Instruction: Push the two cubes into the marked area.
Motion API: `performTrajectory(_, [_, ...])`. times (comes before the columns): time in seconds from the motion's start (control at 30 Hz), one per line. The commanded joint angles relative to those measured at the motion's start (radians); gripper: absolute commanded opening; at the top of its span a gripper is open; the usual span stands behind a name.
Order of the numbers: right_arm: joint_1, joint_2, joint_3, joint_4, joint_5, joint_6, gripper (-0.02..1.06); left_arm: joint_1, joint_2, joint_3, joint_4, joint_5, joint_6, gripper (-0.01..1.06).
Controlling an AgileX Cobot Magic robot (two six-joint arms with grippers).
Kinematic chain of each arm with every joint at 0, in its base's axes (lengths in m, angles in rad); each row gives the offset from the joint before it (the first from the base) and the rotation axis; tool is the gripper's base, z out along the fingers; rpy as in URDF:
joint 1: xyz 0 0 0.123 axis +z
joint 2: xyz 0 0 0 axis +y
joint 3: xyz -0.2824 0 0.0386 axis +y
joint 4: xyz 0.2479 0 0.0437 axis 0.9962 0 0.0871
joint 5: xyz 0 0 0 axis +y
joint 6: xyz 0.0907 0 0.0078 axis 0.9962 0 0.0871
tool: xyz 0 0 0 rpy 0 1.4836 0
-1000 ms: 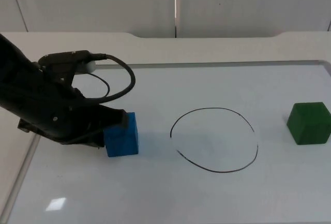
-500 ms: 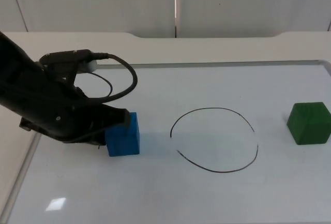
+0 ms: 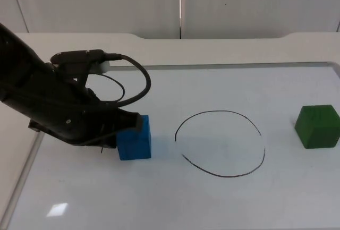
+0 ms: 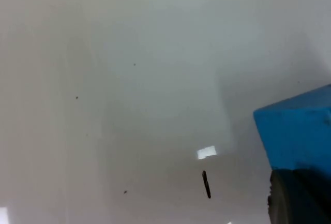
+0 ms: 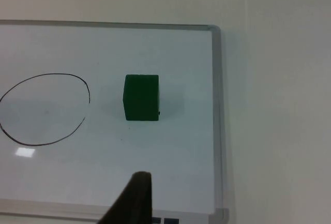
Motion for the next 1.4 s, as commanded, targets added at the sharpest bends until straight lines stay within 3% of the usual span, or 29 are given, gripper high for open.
performTrajectory(0.0, [-0.007, -0.004, 0.002, 0.0, -0.005, 0.003, 1.05, -0.005, -0.001, -0.006, -0.031, -0.002, 0.001, 0.0])
performTrajectory(1.37, [-0.007, -0.004, 0.002, 0.0, -0.005, 0.003, 1.05, -0.042, 0.001, -0.042, -0.049, 0.02, 0.003, 0.0])
